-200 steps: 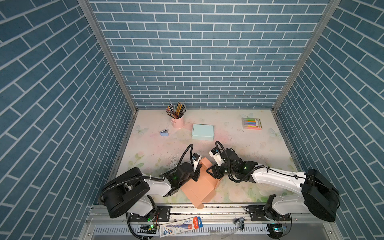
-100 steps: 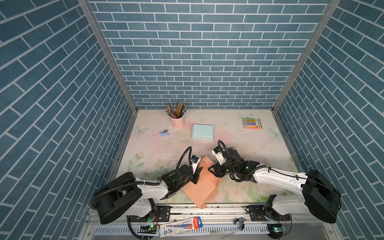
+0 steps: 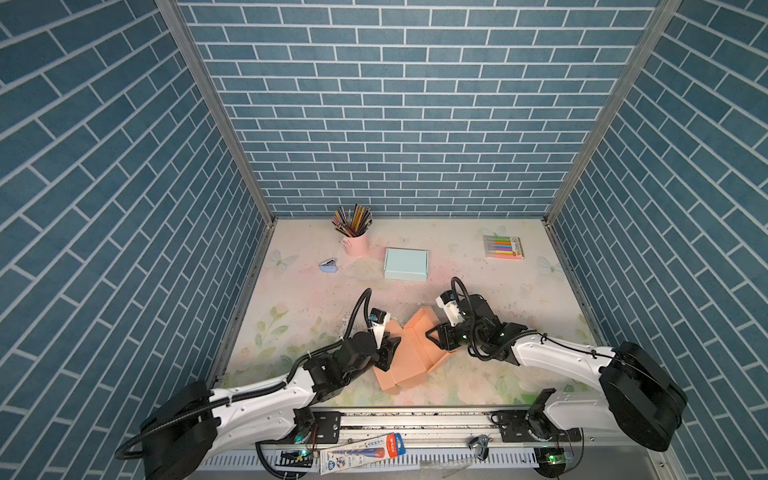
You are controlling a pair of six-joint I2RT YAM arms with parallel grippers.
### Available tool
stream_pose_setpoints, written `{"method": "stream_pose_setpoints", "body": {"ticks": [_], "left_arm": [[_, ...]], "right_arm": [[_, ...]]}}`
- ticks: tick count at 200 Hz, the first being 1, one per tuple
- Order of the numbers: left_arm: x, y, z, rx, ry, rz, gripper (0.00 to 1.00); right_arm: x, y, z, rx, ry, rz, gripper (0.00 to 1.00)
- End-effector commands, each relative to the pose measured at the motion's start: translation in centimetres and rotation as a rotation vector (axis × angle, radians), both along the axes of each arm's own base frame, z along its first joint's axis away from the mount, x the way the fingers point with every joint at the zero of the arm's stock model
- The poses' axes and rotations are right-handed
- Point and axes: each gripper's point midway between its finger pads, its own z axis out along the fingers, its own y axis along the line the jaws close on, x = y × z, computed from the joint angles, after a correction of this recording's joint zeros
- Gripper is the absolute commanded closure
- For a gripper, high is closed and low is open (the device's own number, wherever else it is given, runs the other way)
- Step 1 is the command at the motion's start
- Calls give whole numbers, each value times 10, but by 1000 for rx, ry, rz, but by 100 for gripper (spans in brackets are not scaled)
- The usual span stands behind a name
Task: Fold the paper box
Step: 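Release the walls and draw both grippers back from the pink box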
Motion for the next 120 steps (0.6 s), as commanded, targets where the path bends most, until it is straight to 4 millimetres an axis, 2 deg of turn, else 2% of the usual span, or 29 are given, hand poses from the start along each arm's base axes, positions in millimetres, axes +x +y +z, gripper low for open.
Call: {"method": "stream_pose_setpoints", "body": {"ticks": [1, 17, 49, 90, 120], "left_arm": [[-1, 28, 3, 49, 103, 139, 57], [-3, 41, 10, 29, 148, 194, 52], [-11, 60, 11, -33, 225, 260, 45], [-24, 65, -5, -87, 330, 268, 40], [-32, 55, -13, -170, 386, 234, 39]], "right_arm": [[0, 1, 8, 63, 4, 2, 53], [1, 0, 6, 66, 8, -1, 53], [2, -4, 4, 78, 10, -9, 53], [1, -8, 2, 86, 13, -12, 54], [0, -10, 1, 88, 10, -14, 54]]}}
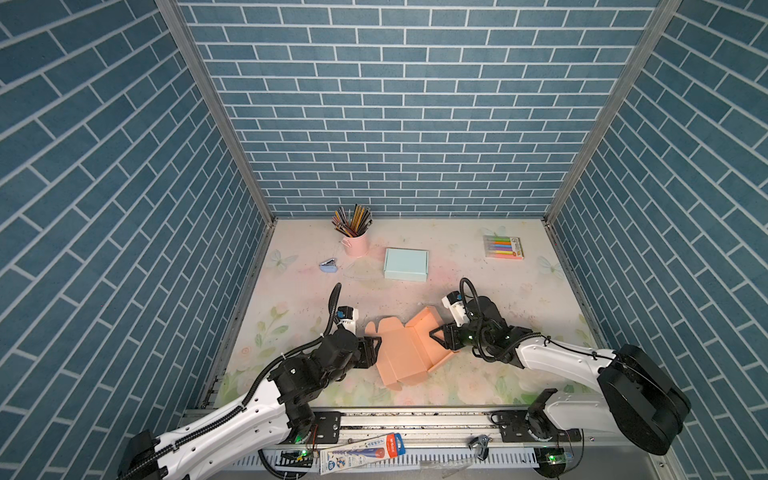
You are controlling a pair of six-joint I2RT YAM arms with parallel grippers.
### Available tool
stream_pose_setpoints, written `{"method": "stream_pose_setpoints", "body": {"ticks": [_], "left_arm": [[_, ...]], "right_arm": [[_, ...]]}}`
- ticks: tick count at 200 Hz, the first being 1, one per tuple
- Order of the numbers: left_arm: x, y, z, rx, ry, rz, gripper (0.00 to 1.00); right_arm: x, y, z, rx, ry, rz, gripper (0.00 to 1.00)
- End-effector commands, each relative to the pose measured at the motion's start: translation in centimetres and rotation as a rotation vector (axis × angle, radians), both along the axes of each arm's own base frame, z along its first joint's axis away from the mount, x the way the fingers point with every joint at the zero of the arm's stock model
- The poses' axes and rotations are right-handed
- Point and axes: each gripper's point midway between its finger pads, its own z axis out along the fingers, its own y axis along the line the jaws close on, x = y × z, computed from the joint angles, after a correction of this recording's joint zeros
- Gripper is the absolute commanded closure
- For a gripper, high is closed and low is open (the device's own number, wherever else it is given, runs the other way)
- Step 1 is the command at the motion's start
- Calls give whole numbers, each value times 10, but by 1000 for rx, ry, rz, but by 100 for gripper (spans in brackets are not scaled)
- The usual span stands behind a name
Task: Fold the paper box
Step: 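Release the walls and draw both grippers back from the pink box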
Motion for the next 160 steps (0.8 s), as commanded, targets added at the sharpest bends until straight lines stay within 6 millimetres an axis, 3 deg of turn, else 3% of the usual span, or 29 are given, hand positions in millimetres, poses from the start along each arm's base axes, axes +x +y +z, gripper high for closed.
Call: {"method": "stream_pose_setpoints", "body": {"ticks": [1, 44, 142, 160], "left_arm": [[-10, -3, -12, -71, 80, 5, 39], [-15, -23, -20, -213, 113, -30, 42], [-13, -33, -16, -272, 110, -24, 81], [-13, -33, -17, -276, 108, -24, 85]], "right_arm": [[-2, -1, 5, 31, -3, -2, 54], [-3, -1, 4, 39, -1, -1, 54], [-3, -4, 6, 32, -15, -10, 48], [-3, -5, 7, 31, -20, -11, 47]]}}
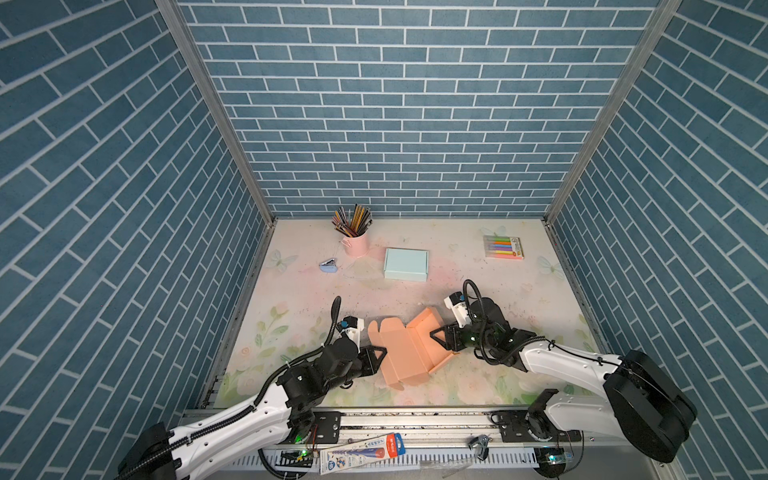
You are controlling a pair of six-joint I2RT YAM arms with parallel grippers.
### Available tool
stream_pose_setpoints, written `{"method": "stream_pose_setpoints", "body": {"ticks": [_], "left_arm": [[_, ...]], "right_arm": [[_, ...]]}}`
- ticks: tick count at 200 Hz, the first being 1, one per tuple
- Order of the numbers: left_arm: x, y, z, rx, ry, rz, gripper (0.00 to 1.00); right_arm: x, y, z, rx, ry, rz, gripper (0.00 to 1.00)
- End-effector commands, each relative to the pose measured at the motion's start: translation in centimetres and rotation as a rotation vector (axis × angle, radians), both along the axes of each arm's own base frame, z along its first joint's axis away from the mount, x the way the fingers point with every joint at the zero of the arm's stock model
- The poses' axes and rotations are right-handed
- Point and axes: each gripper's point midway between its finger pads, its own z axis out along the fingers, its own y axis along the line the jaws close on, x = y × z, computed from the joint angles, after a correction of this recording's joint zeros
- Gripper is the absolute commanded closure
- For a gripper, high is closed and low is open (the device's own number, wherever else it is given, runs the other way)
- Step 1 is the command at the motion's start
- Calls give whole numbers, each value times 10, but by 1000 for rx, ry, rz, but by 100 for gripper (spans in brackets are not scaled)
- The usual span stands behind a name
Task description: Fold the paper box
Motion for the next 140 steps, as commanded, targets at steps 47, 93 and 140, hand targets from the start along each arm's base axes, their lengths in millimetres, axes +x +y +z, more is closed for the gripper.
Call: {"method": "stream_pose_setpoints", "body": {"ticks": [47, 93, 140], "left_arm": [[2, 0, 3, -25, -8, 24, 93], [5, 0, 5, -23, -8, 40, 99], [8, 8, 18, 51, -44, 47, 100]], "right_arm": [[-1, -4, 5, 3, -23, -6, 40], [-6, -11, 10, -8, -44, -5, 24], [-13, -25, 18, -28, -88, -21, 14]]}}
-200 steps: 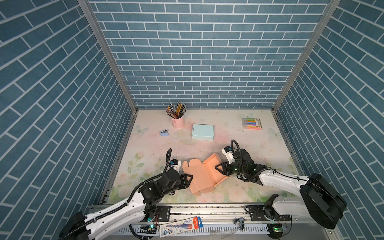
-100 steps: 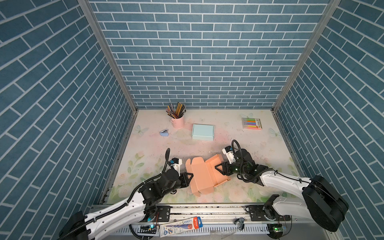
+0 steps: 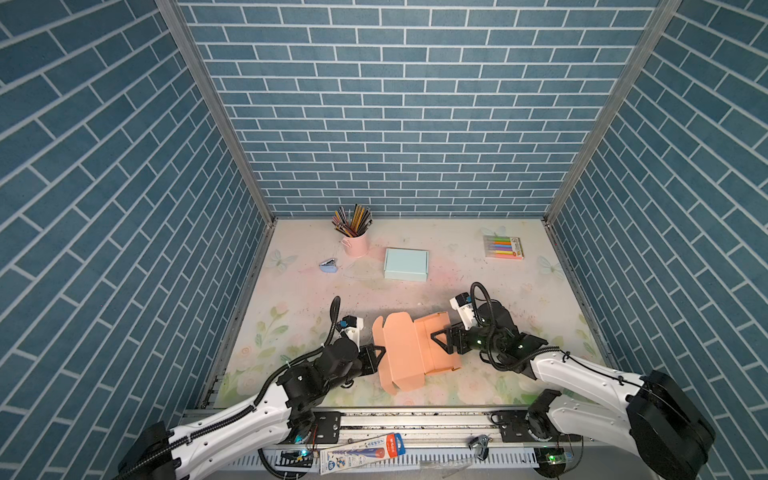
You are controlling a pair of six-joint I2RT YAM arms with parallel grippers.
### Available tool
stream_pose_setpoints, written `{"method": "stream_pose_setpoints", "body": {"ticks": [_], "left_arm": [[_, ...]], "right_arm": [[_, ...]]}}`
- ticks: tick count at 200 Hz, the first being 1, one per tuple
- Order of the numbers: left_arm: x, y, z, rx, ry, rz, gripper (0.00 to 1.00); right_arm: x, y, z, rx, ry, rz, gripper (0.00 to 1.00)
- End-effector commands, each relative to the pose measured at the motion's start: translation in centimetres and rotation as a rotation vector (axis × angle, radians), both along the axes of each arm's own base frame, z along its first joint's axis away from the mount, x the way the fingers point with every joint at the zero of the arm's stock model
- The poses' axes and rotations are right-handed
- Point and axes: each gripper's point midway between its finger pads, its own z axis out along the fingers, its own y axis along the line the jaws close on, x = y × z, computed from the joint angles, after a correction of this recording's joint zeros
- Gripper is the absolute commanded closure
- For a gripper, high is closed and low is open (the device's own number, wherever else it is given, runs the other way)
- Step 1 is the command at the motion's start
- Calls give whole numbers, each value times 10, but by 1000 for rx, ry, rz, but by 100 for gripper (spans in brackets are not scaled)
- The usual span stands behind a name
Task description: Fold the paper box
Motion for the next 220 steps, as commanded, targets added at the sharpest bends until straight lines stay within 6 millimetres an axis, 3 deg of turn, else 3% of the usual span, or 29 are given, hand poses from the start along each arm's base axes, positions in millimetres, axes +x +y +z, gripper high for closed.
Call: {"method": "stream_pose_setpoints", "body": {"ticks": [1, 74, 115, 145, 167, 195, 220], "left_arm": [[6, 5, 15, 44, -46, 17, 100], [13, 10, 50, 239, -125, -102, 100], [17, 1, 74, 392, -175, -278, 100], [16, -14, 85, 460, -187, -420, 100], [16, -22, 92, 490, -200, -498, 100], [15, -30, 94, 522, -207, -583, 100], [13, -37, 95, 531, -212, -650, 100]], "right_arm": [[-3, -12, 1, -43, -32, -11, 14], [-2, -39, 45, -65, -202, -83, 11], [7, -49, 102, 2, -457, -121, 11], [4, -26, 130, 87, -648, 13, 10], [-6, 0, 137, 148, -787, 183, 11], [-5, 17, 135, 155, -925, 296, 10], [0, 33, 122, 137, -947, 428, 10]]}}
